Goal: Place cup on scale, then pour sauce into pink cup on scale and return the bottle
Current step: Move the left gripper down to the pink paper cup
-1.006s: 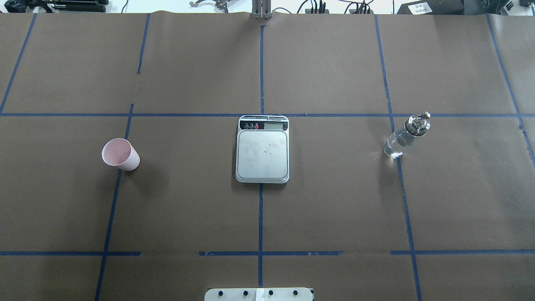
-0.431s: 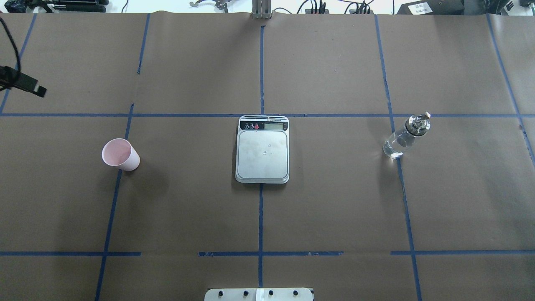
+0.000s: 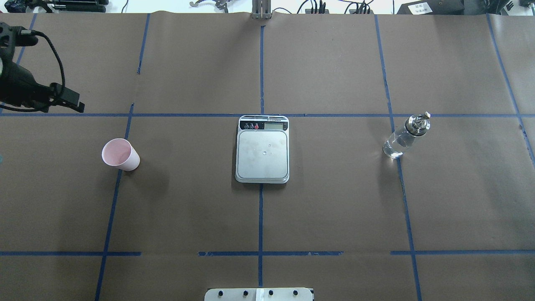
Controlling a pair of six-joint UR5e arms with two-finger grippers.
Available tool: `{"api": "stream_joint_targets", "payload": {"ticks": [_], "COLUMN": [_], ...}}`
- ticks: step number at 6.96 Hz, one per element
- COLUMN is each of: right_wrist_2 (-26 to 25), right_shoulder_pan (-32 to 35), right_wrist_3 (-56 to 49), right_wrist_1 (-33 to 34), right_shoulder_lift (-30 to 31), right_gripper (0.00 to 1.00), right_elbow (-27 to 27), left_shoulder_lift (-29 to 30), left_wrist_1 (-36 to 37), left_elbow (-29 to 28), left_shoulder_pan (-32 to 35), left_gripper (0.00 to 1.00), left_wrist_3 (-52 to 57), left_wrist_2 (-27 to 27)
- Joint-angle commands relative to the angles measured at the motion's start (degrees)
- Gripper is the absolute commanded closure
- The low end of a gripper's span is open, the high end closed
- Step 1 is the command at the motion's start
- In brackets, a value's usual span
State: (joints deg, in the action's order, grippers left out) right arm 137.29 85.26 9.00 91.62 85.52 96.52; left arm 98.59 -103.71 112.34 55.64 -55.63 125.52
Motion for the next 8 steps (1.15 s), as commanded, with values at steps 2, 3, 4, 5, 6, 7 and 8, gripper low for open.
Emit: {"api": "stream_joint_targets", "payload": {"ticks": [2,3,4,5,6,7,8], "right_wrist_2": [-0.1,-0.1,-0.1,-0.1,-0.1,-0.1,-0.1], "right_shoulder_pan": [0.0,0.0,-0.09,-0.09,-0.18,-0.18,-0.27], "right_wrist_3": [-0.04,0.14,0.23,0.23,0.23,0.23,0.05], "right_wrist_1": [-0.12,-0.04,-0.04,-0.04,-0.04,-0.04,-0.04], "right_shoulder_lift": [-0.01,-0.18,-0.36,-0.45,-0.45,-0.45,-0.53], "right_gripper": [0.0,0.0,0.0,0.0,0.0,0.0,0.0], "right_elbow": [0.34,0.25,0.16,0.25,0.16,0.16,0.16], "left_shoulder_lift": [-2.25,-2.26,-2.26,-2.26,-2.26,-2.17,-2.0], "left_wrist_1": [-1.66,-2.46,-2.55,-2.55,-2.55,-2.55,-2.46], "left_elbow": [0.34,-0.71,-1.67,-2.21,-2.99,-3.26,-3.53], "left_shoulder_pan": [-6.74,-7.64,-8.26,-9.13,-9.75,-9.76,-9.84], "left_gripper": [0.0,0.0,0.0,0.0,0.0,0.0,0.0], "left_wrist_3": [-6.48,-7.2,-7.12,-7.12,-7.03,-6.86,-6.68], "left_wrist_2": [-10.18,-10.82,-11.0,-11.35,-11.35,-11.35,-11.35]}}
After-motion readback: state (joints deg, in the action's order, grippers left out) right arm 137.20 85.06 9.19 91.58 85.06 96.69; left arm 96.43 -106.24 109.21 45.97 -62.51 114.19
